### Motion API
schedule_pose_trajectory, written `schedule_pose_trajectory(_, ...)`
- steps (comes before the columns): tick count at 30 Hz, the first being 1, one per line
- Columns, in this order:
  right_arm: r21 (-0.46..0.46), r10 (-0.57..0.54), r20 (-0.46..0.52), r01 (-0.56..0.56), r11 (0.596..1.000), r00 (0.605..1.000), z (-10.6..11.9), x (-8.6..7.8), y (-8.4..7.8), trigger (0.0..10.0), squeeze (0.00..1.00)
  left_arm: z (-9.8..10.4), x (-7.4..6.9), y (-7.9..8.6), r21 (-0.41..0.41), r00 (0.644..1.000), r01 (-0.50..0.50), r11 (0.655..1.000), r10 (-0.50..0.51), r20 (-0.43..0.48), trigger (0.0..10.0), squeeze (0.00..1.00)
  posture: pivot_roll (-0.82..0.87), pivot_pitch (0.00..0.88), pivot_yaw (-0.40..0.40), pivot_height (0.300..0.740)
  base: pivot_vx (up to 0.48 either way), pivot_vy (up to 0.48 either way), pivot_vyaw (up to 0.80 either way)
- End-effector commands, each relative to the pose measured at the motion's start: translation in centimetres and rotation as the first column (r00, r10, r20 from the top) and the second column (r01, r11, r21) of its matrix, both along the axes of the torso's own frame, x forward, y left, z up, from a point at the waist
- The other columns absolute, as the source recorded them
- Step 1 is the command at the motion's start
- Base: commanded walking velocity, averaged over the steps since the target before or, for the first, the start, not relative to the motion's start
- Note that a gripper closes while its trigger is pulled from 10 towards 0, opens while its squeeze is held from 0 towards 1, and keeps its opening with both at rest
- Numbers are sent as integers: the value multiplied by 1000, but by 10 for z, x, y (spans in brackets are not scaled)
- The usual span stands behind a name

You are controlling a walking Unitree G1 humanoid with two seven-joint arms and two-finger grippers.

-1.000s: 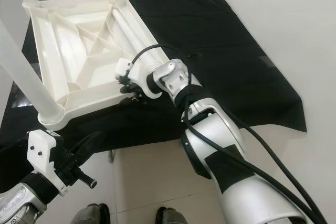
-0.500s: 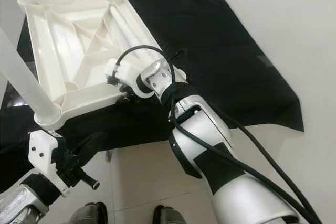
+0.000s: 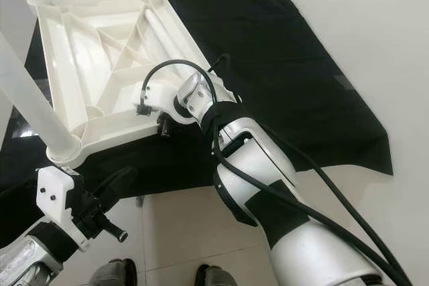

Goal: Building children table

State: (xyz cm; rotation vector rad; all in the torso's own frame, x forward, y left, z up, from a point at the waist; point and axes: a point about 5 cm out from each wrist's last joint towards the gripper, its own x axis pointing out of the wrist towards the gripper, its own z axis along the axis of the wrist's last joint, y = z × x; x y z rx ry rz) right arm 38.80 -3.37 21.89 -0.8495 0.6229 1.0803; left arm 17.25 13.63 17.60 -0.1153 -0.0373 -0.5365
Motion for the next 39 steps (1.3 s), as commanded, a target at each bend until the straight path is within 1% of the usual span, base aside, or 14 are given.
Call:
schedule_pose_trajectory(1,54,-152,-142,161,985,978,-27,-3,-19,0,0,0,-2,-2,2,1000,4,1000,-4,-4,10000,0,135,223,-160,740,0,0,0)
schedule_pose_trajectory(7,333,-173,-303,275,902,937,0,-1,-17,0,0,-1,-2,0,8,1000,4,1000,-4,-6,10000,0,134,220,-143,740,0,0,0)
schedule_pose_trajectory(20,349,-185,-228,258,901,956,-12,-1,-9,118,0,-3,1,4,28,1000,7,1000,-7,-10,10000,0,139,202,-120,740,0,0,0)
schedule_pose_trajectory(21,351,-188,-190,246,904,964,-15,-1,-5,4706,0,-3,1,5,32,1000,8,999,-8,-11,10000,0,145,200,-118,740,0,0,0)
schedule_pose_trajectory(22,351,-188,-190,246,904,964,-15,-1,-5,4706,0,-3,1,5,32,1000,8,999,-8,-11,10000,0,145,200,-118,740,0,0,0)
schedule_pose_trajectory(23,339,-197,-169,244,909,966,-22,-3,2,10000,0,-4,1,5,38,1000,10,999,-9,-12,10000,0,150,196,-117,740,0,0,0)
schedule_pose_trajectory(27,329,-208,-157,249,911,966,-27,-5,6,10000,0,-4,1,5,41,1000,11,999,-10,-12,10000,0,153,195,-116,740,0,0,0)
schedule_pose_trajectory(28,368,-212,-142,250,895,967,-27,-5,11,10000,800,-4,2,5,44,1000,11,999,-11,-13,10000,0,153,191,-115,740,0,0,0)
schedule_pose_trajectory(29,419,-205,-149,250,873,967,-24,-5,16,10000,1000,-5,2,5,46,1000,12,999,-11,-14,10000,0,154,186,-113,740,0,0,0)
schedule_pose_trajectory(31,570,-130,-194,220,791,972,-7,-7,23,10000,1000,-5,3,5,50,1000,10,999,-10,-15,10000,0,154,180,-111,740,0,0,0)
schedule_pose_trajectory(33,570,-130,-194,220,791,972,-7,-7,23,10000,1000,-5,3,5,50,1000,10,999,-10,-15,10000,0,154,180,-111,740,0,0,0)
schedule_pose_trajectory(35,696,-78,-176,180,695,981,8,-6,13,10000,1000,-5,6,7,50,1000,0,999,1,-15,10000,0,147,164,-102,740,0,0,0)
schedule_pose_trajectory(37,696,-78,-176,180,695,981,8,-6,13,10000,1000,-5,6,7,50,1000,0,999,1,-15,10000,0,147,164,-102,740,0,0,0)
schedule_pose_trajectory(39,809,-111,-85,134,572,990,17,-7,-23,10000,1000,-4,15,12,54,999,-33,998,33,1,10000,0,133,144,-92,740,0,0,0)
